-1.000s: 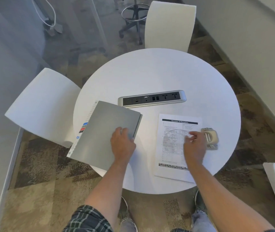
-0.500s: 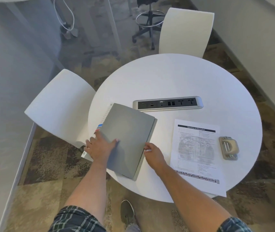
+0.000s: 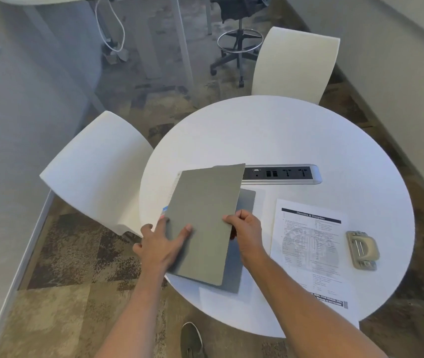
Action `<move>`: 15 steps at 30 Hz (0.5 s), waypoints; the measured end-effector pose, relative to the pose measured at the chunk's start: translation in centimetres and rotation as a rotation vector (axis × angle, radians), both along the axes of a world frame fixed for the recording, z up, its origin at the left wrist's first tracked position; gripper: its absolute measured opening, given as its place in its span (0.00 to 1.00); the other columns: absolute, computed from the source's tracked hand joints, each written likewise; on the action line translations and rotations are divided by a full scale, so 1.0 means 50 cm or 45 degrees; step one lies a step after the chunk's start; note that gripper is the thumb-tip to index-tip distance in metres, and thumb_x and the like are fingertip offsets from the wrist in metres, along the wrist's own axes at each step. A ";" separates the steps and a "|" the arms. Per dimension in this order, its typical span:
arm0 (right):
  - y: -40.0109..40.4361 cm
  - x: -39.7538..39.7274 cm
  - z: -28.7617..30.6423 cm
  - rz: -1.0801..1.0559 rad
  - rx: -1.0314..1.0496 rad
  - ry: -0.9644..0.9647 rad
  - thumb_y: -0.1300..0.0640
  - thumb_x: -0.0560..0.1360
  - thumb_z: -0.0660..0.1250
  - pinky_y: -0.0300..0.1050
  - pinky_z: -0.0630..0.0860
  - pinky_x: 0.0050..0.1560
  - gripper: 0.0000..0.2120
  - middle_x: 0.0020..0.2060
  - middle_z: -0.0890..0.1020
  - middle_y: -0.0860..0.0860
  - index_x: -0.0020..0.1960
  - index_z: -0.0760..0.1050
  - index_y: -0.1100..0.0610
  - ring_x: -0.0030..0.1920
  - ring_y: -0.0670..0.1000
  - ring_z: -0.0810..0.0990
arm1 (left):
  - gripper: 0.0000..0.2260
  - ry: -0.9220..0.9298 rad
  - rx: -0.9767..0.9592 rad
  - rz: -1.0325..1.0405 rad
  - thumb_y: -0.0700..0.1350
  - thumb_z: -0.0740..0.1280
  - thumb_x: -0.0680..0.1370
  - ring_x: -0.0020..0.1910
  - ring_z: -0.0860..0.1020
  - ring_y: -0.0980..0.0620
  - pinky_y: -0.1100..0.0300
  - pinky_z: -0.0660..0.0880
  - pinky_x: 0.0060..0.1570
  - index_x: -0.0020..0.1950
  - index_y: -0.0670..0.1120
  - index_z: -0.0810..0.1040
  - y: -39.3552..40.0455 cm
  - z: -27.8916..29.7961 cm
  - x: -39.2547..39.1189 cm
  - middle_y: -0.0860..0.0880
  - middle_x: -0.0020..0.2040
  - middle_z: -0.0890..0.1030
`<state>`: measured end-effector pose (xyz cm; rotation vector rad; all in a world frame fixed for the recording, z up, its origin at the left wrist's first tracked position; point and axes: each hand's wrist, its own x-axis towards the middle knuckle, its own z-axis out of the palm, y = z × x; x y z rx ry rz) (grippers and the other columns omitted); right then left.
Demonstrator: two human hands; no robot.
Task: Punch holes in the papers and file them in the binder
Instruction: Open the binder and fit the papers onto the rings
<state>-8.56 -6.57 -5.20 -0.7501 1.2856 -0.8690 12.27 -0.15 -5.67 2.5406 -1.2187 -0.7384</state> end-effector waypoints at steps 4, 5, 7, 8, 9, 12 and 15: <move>-0.008 0.008 0.033 -0.093 -0.054 -0.108 0.66 0.73 0.72 0.40 0.69 0.32 0.16 0.27 0.74 0.50 0.34 0.69 0.55 0.27 0.46 0.71 | 0.53 0.097 -0.176 -0.376 0.86 0.54 0.60 0.77 0.64 0.41 0.37 0.62 0.73 0.79 0.60 0.64 0.079 0.009 -0.005 0.46 0.80 0.61; -0.006 0.011 0.040 -0.091 -0.073 -0.124 0.66 0.73 0.72 0.40 0.69 0.32 0.16 0.27 0.74 0.51 0.34 0.69 0.55 0.28 0.47 0.72 | 0.54 0.115 -0.199 -0.436 0.85 0.59 0.59 0.77 0.65 0.43 0.38 0.65 0.73 0.80 0.59 0.63 0.099 0.010 -0.010 0.47 0.80 0.61; 0.002 0.018 0.054 -0.062 -0.125 -0.155 0.67 0.76 0.70 0.39 0.70 0.31 0.14 0.28 0.76 0.52 0.37 0.69 0.57 0.27 0.47 0.73 | 0.55 0.111 -0.223 -0.505 0.82 0.67 0.59 0.78 0.64 0.49 0.43 0.67 0.74 0.81 0.59 0.59 0.131 0.013 -0.019 0.52 0.81 0.61; 0.006 0.021 0.058 -0.046 -0.149 -0.171 0.68 0.77 0.69 0.39 0.71 0.29 0.13 0.28 0.76 0.53 0.38 0.69 0.58 0.27 0.47 0.74 | 0.56 0.087 -0.238 -0.524 0.81 0.69 0.59 0.77 0.64 0.52 0.45 0.67 0.74 0.82 0.58 0.59 0.143 0.016 -0.023 0.54 0.81 0.61; 0.011 0.025 0.066 -0.036 -0.164 -0.188 0.68 0.78 0.69 0.39 0.71 0.28 0.13 0.28 0.77 0.54 0.39 0.69 0.59 0.26 0.47 0.74 | 0.55 0.051 -0.259 -0.541 0.80 0.70 0.60 0.76 0.64 0.55 0.48 0.67 0.73 0.82 0.57 0.59 0.152 0.019 -0.027 0.56 0.81 0.61; 0.023 0.039 0.080 0.010 -0.231 -0.248 0.66 0.80 0.69 0.39 0.71 0.26 0.14 0.27 0.78 0.52 0.40 0.68 0.59 0.25 0.46 0.75 | 0.38 -0.072 -0.431 -0.585 0.63 0.68 0.71 0.70 0.74 0.52 0.49 0.78 0.63 0.79 0.58 0.62 0.171 0.024 -0.040 0.54 0.76 0.71; 0.035 0.043 0.085 0.129 -0.376 -0.325 0.55 0.79 0.67 0.42 0.75 0.31 0.08 0.33 0.82 0.52 0.45 0.74 0.59 0.30 0.48 0.80 | 0.34 -0.117 -0.507 -0.486 0.50 0.63 0.70 0.60 0.82 0.47 0.49 0.84 0.49 0.77 0.55 0.67 0.188 0.032 -0.053 0.50 0.69 0.79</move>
